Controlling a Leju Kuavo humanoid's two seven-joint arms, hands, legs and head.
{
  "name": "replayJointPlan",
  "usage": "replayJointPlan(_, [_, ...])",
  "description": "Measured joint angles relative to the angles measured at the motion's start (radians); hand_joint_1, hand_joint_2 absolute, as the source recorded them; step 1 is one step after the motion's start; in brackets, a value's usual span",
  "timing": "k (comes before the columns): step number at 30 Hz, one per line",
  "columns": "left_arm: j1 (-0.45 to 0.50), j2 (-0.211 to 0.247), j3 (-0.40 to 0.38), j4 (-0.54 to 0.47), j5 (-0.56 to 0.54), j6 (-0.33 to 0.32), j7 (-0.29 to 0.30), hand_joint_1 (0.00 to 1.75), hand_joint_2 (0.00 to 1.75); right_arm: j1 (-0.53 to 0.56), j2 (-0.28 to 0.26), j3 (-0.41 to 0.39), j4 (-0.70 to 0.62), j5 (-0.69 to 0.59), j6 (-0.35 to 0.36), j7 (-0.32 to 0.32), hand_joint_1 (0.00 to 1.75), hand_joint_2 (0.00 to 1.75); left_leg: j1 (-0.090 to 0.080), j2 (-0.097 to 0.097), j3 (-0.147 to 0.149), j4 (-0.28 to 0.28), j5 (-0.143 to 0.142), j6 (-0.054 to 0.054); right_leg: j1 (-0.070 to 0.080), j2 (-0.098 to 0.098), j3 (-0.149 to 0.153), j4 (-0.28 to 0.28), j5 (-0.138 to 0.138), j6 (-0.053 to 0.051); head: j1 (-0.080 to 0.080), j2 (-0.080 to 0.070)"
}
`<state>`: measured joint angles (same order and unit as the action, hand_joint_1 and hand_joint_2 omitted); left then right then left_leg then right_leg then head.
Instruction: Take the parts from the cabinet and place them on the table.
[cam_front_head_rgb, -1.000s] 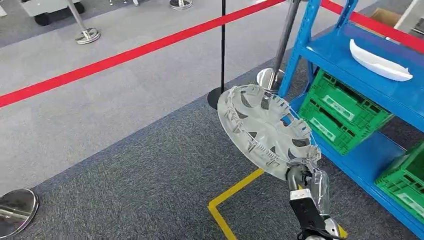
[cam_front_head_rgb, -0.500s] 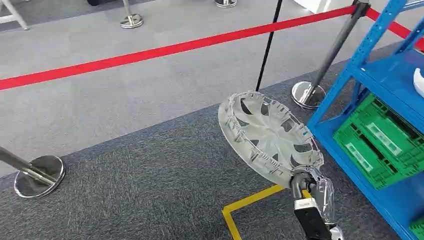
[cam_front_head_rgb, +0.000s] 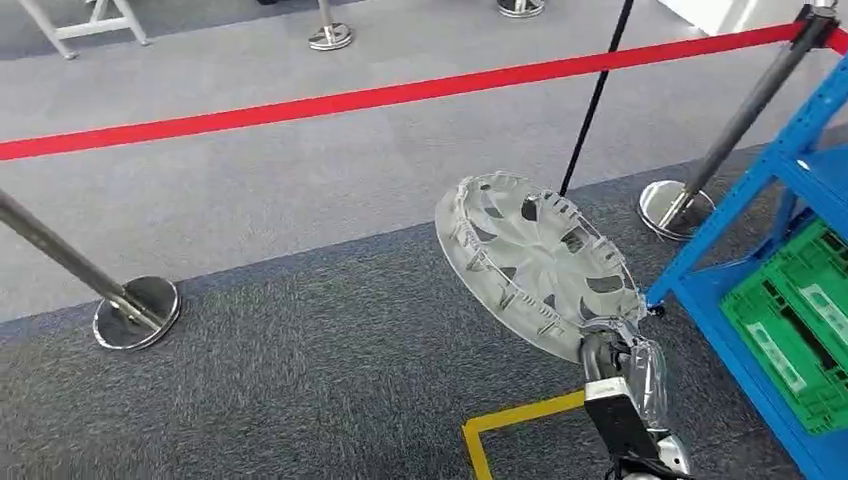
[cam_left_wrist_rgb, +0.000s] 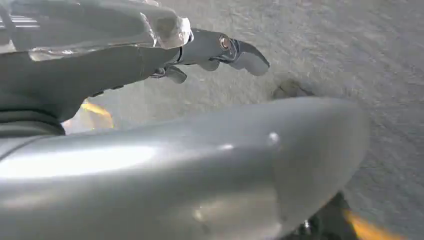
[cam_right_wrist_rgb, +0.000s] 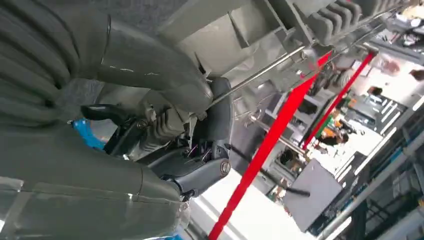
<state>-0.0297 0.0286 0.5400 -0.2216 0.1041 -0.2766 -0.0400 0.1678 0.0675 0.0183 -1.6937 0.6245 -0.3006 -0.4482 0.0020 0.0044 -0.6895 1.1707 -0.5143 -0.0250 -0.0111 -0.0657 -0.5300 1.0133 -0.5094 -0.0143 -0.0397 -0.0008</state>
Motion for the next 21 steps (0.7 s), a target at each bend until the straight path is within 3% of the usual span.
replayJointPlan(1, [-0.004,-0.005,0.041,-0.008,0.088,-0.113,-0.148,0.0,0.0,0.008,-0.001,-0.003,-0.007,-0.005,0.0,0.001,1.75,1.75,-0.002,0.023,0.061,-0.105,0.038,0.006,0.001,-0.018,0.004,0.0,-0.004,0.001,0.0,0.0])
replayJointPlan(2, [-0.015,-0.013,0.103,-0.012,0.219,-0.199,-0.279,0.0,0.0,0.014,-0.001,-0.006,-0.013,-0.009,0.001,0.0,1.75,1.75,-0.009,0.079,0.1,-0.176,0.042,0.016,0.004,-0.034,0.01,0.0,-0.008,0.003,0.001,0.0])
replayJointPlan(3, [-0.028,-0.023,0.177,-0.012,0.349,-0.235,-0.369,0.0,0.0,0.016,-0.001,-0.009,-0.016,-0.013,0.008,-0.002,1.75,1.75,-0.01,0.075,0.102,-0.175,0.043,0.017,0.011,-0.042,0.011,0.0,-0.013,0.01,0.008,0.0])
replayJointPlan(4, [-0.035,-0.031,0.232,-0.012,0.434,-0.215,-0.417,0.0,0.0,0.013,-0.002,-0.01,-0.017,-0.016,0.017,-0.007,1.75,1.75,-0.014,0.063,0.1,-0.172,0.042,0.02,0.008,-0.048,0.016,-0.001,-0.013,0.014,0.007,0.0])
replayJointPlan(5, [-0.035,-0.035,0.277,-0.01,0.504,-0.143,-0.422,0.0,0.0,0.008,0.0,-0.01,-0.016,-0.018,0.024,-0.011,1.75,1.75,-0.019,0.058,0.101,-0.172,0.04,0.025,0.004,-0.054,0.018,-0.002,-0.013,0.018,0.008,0.0])
replayJointPlan(6, [-0.03,-0.032,0.296,-0.009,0.514,-0.022,-0.371,0.0,0.0,0.0,0.001,-0.009,-0.015,-0.017,0.031,-0.015,1.75,1.75,-0.021,0.051,0.1,-0.176,0.042,0.029,0.003,-0.059,0.022,-0.008,-0.012,0.023,0.005,0.0])
replayJointPlan(7, [-0.03,-0.03,0.279,-0.007,0.471,0.109,-0.274,0.0,0.0,-0.012,0.001,-0.006,-0.01,-0.017,0.035,-0.016,1.75,1.75,-0.01,0.039,0.122,-0.193,0.054,0.041,0.0,-0.058,0.021,-0.007,-0.02,0.031,0.006,0.0])
replayJointPlan(8, [-0.027,-0.029,0.231,-0.001,0.364,0.213,-0.122,0.0,0.0,-0.029,0.0,0.0,0.006,-0.014,0.04,-0.017,1.75,1.75,-0.009,0.034,0.124,-0.2,0.057,0.043,-0.002,-0.007,0.016,0.017,-0.038,0.034,0.01,0.0])
replayJointPlan(9, [-0.026,-0.023,0.174,0.002,0.245,0.249,-0.015,0.0,0.0,-0.048,-0.001,0.005,0.019,-0.014,0.039,-0.018,1.75,1.75,-0.007,0.023,0.123,-0.2,0.06,0.047,-0.001,0.031,-0.009,0.075,-0.068,0.035,0.01,0.0])
replayJointPlan(10, [-0.024,-0.02,0.092,0.006,0.063,0.251,0.07,0.0,0.0,-0.061,-0.001,0.012,0.035,-0.013,0.033,-0.015,1.75,1.75,-0.006,0.011,0.122,-0.2,0.061,0.049,-0.002,0.048,-0.047,0.154,-0.104,0.037,0.016,0.0])
replayJointPlan(11, [-0.024,-0.022,0.032,0.008,-0.097,0.259,0.102,0.0,0.0,-0.066,-0.001,0.015,0.041,-0.01,0.024,-0.008,1.75,1.75,-0.006,-0.005,0.121,-0.2,0.061,0.049,-0.003,0.055,-0.089,0.24,-0.137,0.04,0.015,0.0])
replayJointPlan(12, [-0.022,-0.031,-0.023,0.008,-0.274,0.266,0.065,0.0,0.0,-0.061,0.0,0.016,0.041,-0.007,0.015,-0.001,1.75,1.75,-0.006,-0.024,0.121,-0.199,0.06,0.05,-0.002,0.059,-0.129,0.315,-0.155,0.043,0.016,0.0])
replayJointPlan(13, [-0.02,-0.035,-0.041,0.008,-0.358,0.258,0.01,0.0,0.0,-0.053,0.0,0.016,0.04,-0.005,0.014,0.005,1.75,1.75,-0.004,-0.044,0.122,-0.199,0.06,0.05,-0.003,0.06,-0.144,0.331,-0.147,0.043,0.017,0.0])
replayJointPlan(14, [-0.02,-0.045,-0.025,0.008,-0.418,0.254,-0.053,0.0,0.0,-0.045,0.0,0.016,0.037,0.001,0.016,0.012,1.75,1.75,-0.002,-0.064,0.123,-0.197,0.06,0.049,-0.005,0.062,-0.134,0.294,-0.115,0.043,0.018,0.0])
replayJointPlan(16, [-0.021,-0.056,0.037,0.008,-0.346,0.335,-0.145,0.0,0.0,-0.042,0.0,0.016,0.032,0.009,0.024,0.016,1.75,1.75,0.005,-0.099,0.125,-0.187,0.055,0.041,-0.011,0.077,-0.061,0.111,-0.008,0.047,0.019,0.0])
replayJointPlan(17, [-0.022,-0.064,0.057,0.008,-0.256,0.394,-0.174,0.0,0.0,-0.043,0.001,0.016,0.032,0.01,0.027,0.016,1.75,1.75,0.006,-0.111,0.121,-0.179,0.05,0.033,-0.02,0.115,-0.029,0.028,0.025,0.054,0.022,0.0])
replayJointPlan(18, [-0.027,-0.066,0.077,0.008,-0.134,0.455,-0.198,0.0,0.0,-0.045,0.004,0.016,0.034,0.011,0.029,0.016,1.75,1.75,-0.001,-0.123,0.108,-0.163,0.044,0.025,-0.025,0.159,-0.022,0.008,0.007,0.058,0.026,0.0])
replayJointPlan(20, [-0.027,-0.076,0.112,0.008,-0.012,0.554,-0.213,0.0,0.0,-0.052,0.008,0.015,0.034,0.013,0.03,0.013,1.75,1.75,0.005,-0.14,0.097,-0.167,0.049,0.016,-0.017,0.139,-0.029,0.02,0.006,0.04,0.025,0.0])
replayJointPlan(21, [-0.022,-0.078,0.123,0.009,-0.018,0.589,-0.208,0.0,0.0,-0.058,0.01,0.014,0.037,0.016,0.031,0.013,1.75,1.75,0.008,-0.148,0.094,-0.171,0.052,0.01,-0.014,0.13,-0.025,0.02,0.008,0.034,0.025,0.0])
